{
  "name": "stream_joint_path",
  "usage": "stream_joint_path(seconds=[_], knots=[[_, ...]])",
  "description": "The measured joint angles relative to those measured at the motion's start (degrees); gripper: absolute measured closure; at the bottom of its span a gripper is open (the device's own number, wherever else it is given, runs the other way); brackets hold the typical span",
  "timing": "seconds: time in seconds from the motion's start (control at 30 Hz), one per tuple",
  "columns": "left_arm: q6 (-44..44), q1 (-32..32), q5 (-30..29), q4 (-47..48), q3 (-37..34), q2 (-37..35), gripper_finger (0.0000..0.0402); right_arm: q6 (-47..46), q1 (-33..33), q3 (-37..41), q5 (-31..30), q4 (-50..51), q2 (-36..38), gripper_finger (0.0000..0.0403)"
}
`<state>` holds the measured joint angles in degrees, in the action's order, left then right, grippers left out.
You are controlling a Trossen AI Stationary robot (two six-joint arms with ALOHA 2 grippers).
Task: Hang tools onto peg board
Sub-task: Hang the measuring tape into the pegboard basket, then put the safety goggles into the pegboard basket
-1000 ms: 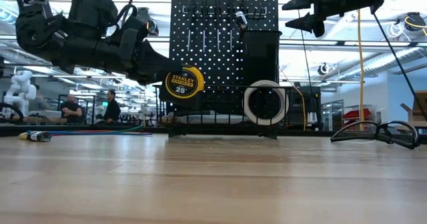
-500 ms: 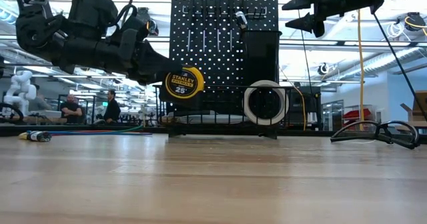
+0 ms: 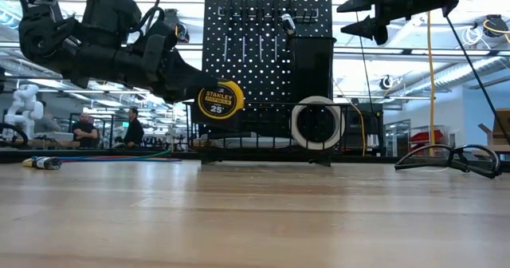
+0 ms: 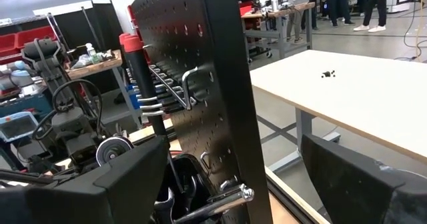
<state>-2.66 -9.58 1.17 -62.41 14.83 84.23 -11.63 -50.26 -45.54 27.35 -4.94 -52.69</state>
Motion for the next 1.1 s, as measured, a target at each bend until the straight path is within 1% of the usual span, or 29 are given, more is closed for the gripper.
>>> stream_joint_path(seconds=[0.23, 0.53, 0.67, 0.87, 1.1], knots=[[-1.3, 0.0, 0.0, 0.2, 0.0, 0.0, 0.0143, -0.4, 0.0, 0.0, 0.0, 0.0, 0.0, 0.0065], [-0.8, -0.1, -0.6, 0.6, 0.0, -2.1, 0.0087, -0.8, 0.0, 0.0, 0.7, 0.1, 0.0, 0.0065], [1.9, -0.1, -0.5, 0.7, 0.0, -3.6, 0.0075, -0.9, 0.1, 0.0, 1.2, 0.1, 0.0, 0.0065], [5.6, 0.8, -0.1, 1.1, 0.0, -9.2, 0.0075, 0.5, 0.5, 0.0, 1.5, 0.1, 0.3, 0.0065], [6.1, 3.1, -0.1, 7.1, 0.0, -20.9, 0.0075, 1.5, 2.3, 0.0, 1.3, -0.9, 2.9, 0.0065]])
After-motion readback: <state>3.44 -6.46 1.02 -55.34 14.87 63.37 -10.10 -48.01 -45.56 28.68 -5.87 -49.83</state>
